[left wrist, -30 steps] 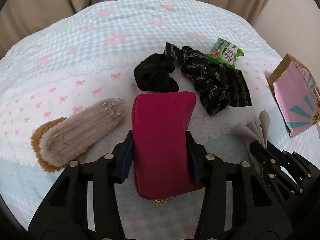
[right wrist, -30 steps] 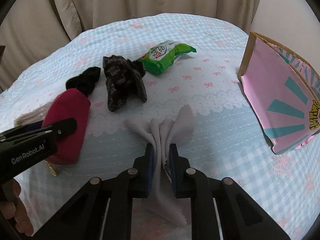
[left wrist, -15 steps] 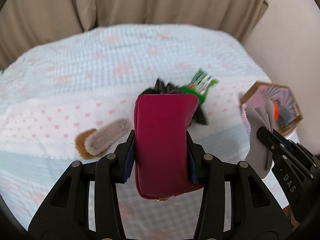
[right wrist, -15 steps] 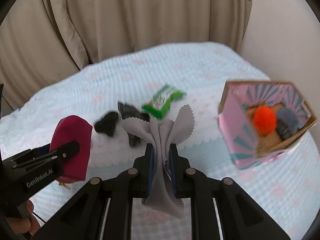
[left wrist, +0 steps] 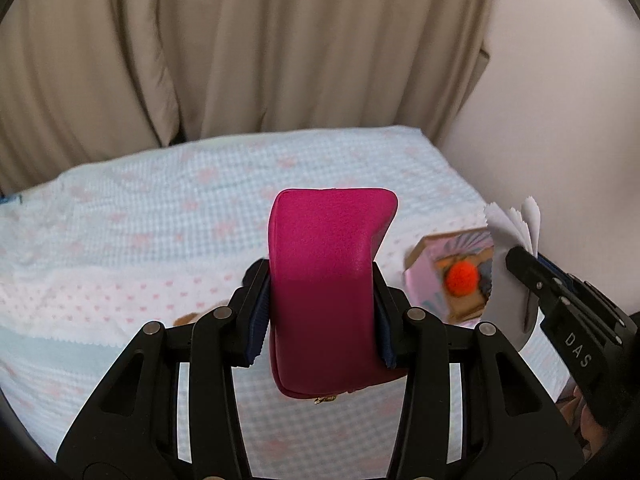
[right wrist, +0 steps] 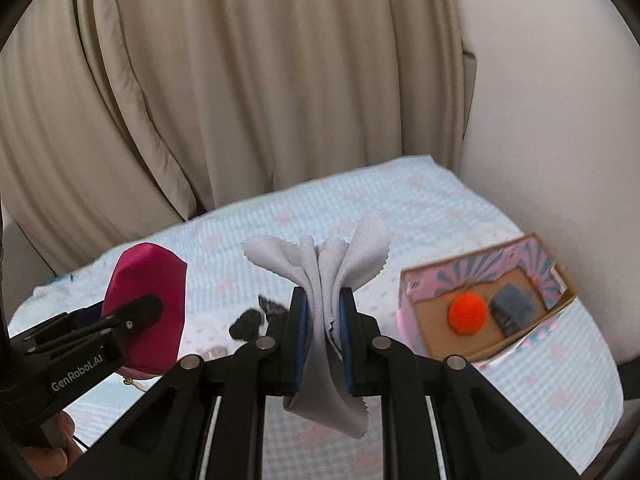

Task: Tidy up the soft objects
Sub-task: 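Carry the pouch and white cloth over the cardboard box with both tools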

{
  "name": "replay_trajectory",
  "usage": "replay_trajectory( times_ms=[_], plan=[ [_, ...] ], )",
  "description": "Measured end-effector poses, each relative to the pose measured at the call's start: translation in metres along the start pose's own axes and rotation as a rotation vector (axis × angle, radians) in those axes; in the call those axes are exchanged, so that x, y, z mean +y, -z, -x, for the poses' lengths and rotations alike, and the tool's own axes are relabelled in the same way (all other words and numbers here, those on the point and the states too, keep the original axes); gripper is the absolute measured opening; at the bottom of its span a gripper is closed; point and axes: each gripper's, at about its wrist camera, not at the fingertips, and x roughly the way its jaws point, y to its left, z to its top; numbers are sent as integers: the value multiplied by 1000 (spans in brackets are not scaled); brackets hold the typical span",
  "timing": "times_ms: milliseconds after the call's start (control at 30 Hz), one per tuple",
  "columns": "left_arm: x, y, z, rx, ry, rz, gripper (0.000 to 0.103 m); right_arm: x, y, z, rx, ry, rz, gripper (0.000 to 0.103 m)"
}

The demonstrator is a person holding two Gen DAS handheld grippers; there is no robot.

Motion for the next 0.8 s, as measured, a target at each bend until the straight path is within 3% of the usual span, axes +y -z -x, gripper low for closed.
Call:
replay_trajectory(
  times_ms=[200, 367, 567, 800],
  plan=[
    [-65, -15, 16, -26, -15, 21, 40, -43, -33, 26, -39, -46, 19, 14],
    [-126, -18, 2, -8, 2, 57, 40, -97, -57, 36, -27, -63, 52, 14],
    [-198, -13, -32, 20, 0, 86, 40, -172, -73, 26, 30, -70, 87, 14],
    [-257, -6, -93, 116, 1, 88, 40, -251, -77, -17, 135, -70, 79, 14]
  ],
)
